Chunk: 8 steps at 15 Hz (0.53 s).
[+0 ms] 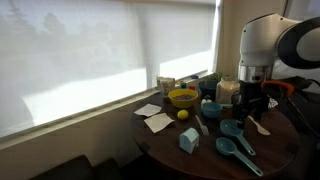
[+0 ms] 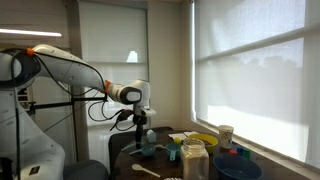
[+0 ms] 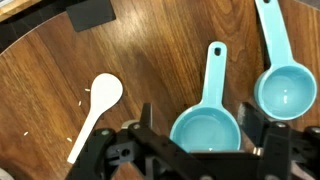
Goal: Pick up the top blue measuring spoon from the stack and put it on the table, pick up the top blue measuring spoon from the stack and put it on the table
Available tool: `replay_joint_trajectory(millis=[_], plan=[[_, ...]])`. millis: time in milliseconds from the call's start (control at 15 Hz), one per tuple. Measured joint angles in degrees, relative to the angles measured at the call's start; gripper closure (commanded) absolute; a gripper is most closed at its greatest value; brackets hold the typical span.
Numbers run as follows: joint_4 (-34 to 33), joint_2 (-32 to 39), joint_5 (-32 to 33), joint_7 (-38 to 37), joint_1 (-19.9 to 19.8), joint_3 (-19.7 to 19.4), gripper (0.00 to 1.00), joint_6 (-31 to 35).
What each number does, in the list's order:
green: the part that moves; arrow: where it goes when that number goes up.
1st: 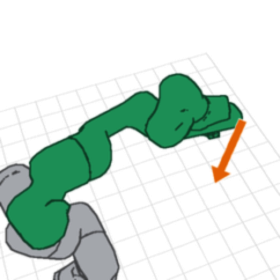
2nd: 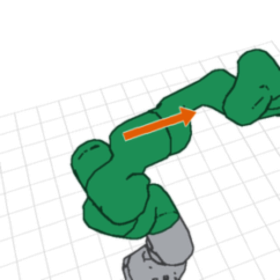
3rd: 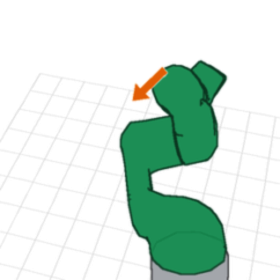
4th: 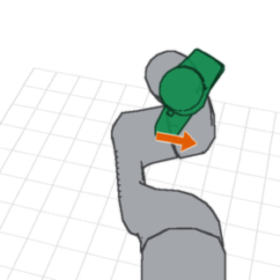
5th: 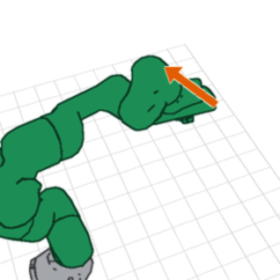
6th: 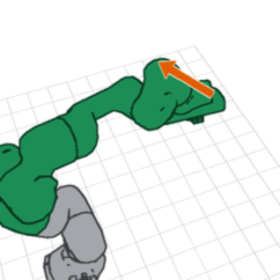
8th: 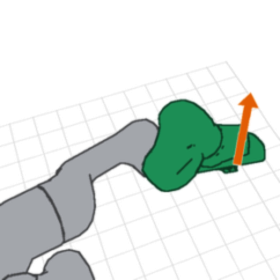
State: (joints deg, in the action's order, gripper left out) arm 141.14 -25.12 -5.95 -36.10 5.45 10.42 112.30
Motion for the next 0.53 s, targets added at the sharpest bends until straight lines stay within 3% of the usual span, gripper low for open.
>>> replay_joint_trajectory(millis=[533], plan=[[-2.25,-9.71,5.19,2.33,-4.56,-1.15,0.0,-1.23]])
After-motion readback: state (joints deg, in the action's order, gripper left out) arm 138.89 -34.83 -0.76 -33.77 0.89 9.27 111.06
